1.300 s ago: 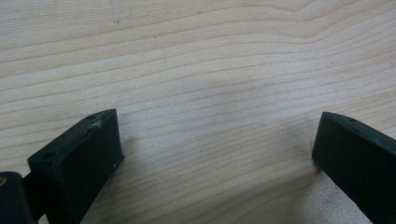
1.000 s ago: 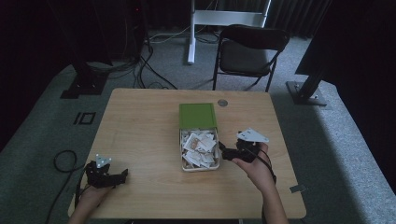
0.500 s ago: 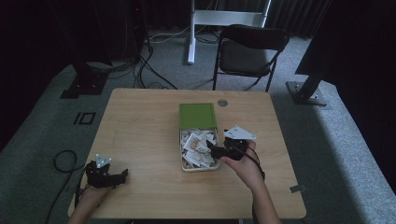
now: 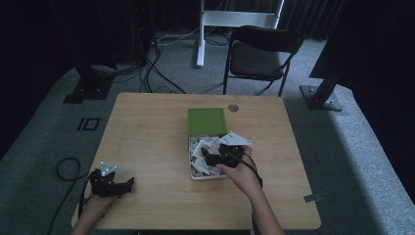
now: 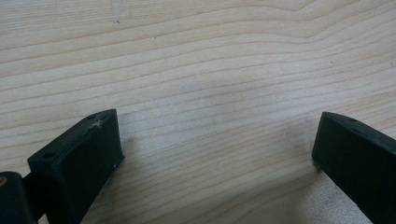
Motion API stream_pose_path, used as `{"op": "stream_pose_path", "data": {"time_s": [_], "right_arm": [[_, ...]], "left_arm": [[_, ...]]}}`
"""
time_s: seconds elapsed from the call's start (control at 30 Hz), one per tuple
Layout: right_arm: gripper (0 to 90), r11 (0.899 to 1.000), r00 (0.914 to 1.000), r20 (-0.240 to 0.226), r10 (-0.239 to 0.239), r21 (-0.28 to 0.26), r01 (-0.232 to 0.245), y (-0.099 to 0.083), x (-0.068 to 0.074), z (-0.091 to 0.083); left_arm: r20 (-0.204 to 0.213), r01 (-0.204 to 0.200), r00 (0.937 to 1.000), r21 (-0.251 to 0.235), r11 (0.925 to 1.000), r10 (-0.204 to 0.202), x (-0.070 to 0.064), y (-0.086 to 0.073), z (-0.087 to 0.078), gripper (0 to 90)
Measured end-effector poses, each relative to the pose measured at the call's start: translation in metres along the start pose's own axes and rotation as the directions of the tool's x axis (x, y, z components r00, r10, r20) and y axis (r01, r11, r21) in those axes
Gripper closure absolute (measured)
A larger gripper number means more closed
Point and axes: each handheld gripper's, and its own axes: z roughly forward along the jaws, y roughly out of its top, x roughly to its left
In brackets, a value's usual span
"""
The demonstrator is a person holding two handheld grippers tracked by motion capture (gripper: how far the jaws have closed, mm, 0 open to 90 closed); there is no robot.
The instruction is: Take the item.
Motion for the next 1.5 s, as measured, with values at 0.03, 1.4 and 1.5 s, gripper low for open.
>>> {"op": "stream_pose_path", "data": {"time_s": [0.03,1.4,1.5], "right_arm": [[22.7,1.000,1.0000,0.001,-0.004,0.004,0.003,0.000,0.002,0.002],[70.5,0.991,0.9968,-0.071,0.038,0.129,-0.029,-0.006,0.027,0.050],[78.6,0.991,0.9979,-0.050,0.041,0.128,-0.034,-0.006,0.027,0.050]], "left_arm": [[0.000,0.000,1.0000,0.000,1.0000,0.000,0.000,0.000,0.000,2.3],[0.000,0.003,1.0000,-0.002,1.0000,-0.003,0.000,0.000,0.000,2.3],[0.000,0.002,1.0000,-0.001,1.0000,-0.002,0.000,0.000,0.000,2.3]]}}
